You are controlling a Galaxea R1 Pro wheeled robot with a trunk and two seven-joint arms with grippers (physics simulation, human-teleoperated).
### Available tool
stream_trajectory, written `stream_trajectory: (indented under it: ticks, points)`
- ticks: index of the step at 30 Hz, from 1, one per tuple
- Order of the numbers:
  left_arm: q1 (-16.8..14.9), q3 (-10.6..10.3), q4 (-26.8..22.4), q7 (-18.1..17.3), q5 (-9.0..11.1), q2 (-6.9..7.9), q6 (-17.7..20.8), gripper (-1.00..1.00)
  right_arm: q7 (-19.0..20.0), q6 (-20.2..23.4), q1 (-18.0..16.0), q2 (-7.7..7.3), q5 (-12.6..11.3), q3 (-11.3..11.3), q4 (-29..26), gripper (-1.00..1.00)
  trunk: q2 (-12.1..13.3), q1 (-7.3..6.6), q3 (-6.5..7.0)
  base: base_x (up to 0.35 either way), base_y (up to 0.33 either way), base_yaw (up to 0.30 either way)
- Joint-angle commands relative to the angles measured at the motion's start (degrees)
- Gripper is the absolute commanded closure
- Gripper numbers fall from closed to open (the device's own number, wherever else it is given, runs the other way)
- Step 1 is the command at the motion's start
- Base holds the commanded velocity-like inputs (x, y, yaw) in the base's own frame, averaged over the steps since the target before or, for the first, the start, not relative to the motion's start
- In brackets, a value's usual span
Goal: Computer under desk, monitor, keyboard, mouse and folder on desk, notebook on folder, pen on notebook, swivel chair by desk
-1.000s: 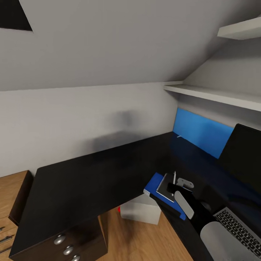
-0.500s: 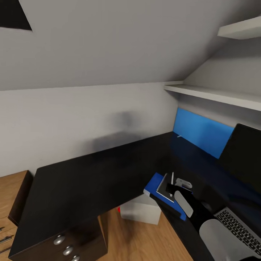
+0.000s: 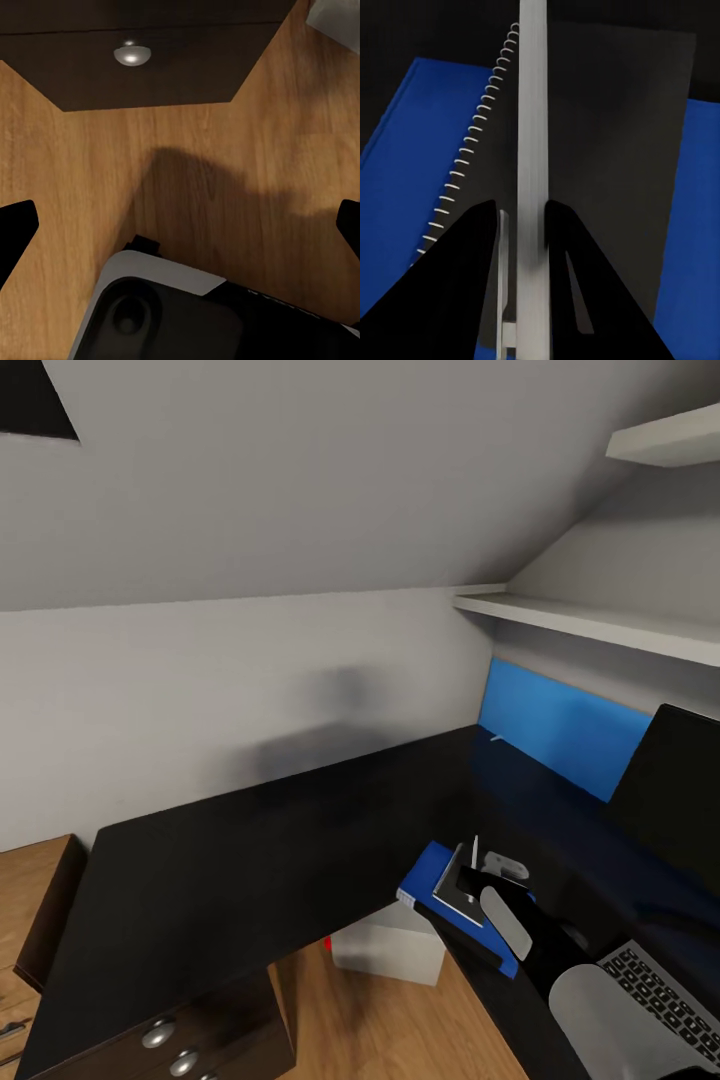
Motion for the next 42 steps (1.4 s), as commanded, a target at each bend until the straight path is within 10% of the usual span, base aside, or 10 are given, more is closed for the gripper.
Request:
stream_trajectory:
  ticks: [1, 7, 8, 27, 33, 36, 42]
  points:
    - [-0.02, -0.35, -0.09, 0.41, 0.60, 0.09, -0.34, -1.00, -0.50, 0.15, -0.04, -0.08, -0.46, 0.37, -0.11, 1.00, -0.06, 0.01, -0.07, 0.002, 0.000, 0.000]
    - [-0.02, -0.29, -0.09, 0.42, 0.60, 0.09, -0.34, -1.00, -0.57, 0.22, -0.04, -0.08, -0.46, 0.37, -0.12, 1.00, -0.06, 0.01, -0.07, 0.000, 0.000, 0.000]
    - [-0.02, -0.29, -0.09, 0.42, 0.60, 0.09, -0.34, -1.00, -0.57, 0.21, -0.04, -0.08, -0.46, 0.37, -0.12, -1.00, -0.06, 0.01, -0.07, 0.000, 0.000, 0.000]
    - [-0.02, -0.21, -0.02, 0.42, 0.65, 0.09, -0.34, -1.00, -0.68, 0.06, -0.04, -0.14, -0.33, 0.57, -1.49, -1.00, -0.06, 0.01, -0.07, 0.000, 0.000, 0.000]
    - [-0.02, -0.22, 0.18, 0.49, 0.77, 0.11, -0.27, -1.00, -4.08, -0.25, 0.08, -0.16, 0.10, 1.14, -10.80, -1.00, -0.06, 0.01, -0.07, 0.000, 0.000, 0.000]
    - [-0.02, -0.23, 0.23, 0.50, 0.77, 0.15, -0.26, -1.00, -8.56, -0.27, 0.28, 0.10, 1.13, 3.25, -14.58, -1.00, -0.06, 0.01, -0.07, 0.000, 0.000, 0.000]
    - [-0.02, -0.19, 0.38, 0.49, 0.78, 0.25, -0.33, -1.00, -16.39, -0.31, 0.49, 3.05, 3.27, 14.83, -17.02, -1.00, -0.06, 0.01, -0.07, -0.028, 0.000, 0.000]
